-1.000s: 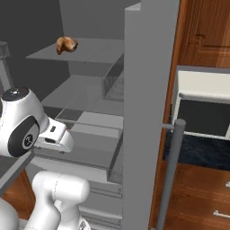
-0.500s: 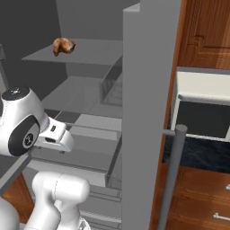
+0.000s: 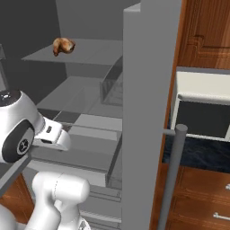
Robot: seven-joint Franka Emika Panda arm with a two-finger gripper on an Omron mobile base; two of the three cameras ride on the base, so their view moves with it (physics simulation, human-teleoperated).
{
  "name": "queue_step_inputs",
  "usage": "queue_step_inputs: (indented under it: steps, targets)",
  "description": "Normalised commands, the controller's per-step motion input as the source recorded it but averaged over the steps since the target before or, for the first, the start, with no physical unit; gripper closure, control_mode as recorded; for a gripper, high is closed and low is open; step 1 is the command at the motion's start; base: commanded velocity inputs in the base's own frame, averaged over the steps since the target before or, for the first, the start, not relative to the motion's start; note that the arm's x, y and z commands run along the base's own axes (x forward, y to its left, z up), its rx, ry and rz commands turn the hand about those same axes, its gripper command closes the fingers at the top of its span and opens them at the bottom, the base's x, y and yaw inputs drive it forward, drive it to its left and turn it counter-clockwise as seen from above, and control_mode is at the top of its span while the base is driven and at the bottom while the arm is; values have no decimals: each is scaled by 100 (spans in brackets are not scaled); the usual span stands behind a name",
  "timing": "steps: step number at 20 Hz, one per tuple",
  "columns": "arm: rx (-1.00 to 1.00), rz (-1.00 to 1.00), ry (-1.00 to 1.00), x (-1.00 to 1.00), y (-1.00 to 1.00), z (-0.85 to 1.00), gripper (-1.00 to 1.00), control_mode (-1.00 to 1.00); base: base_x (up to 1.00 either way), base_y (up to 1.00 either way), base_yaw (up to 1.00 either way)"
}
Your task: Gather the cucumber and broccoli from the fridge and place them on a tray on the dining counter. Then gather the chicken drumstick and fish from the fridge and place them on the other tray.
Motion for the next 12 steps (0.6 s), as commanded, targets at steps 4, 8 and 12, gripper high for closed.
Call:
queue_step_inputs:
  steps: [4,8,12]
  targets:
    - [-8,5,-32,0,15,62,-100,-100,0,0,0]
    - [-6,16,-38,9,7,74,-100,-100,0,0,0]
    - [3,23,-30,29,3,93,-100,-100,0,0,0]
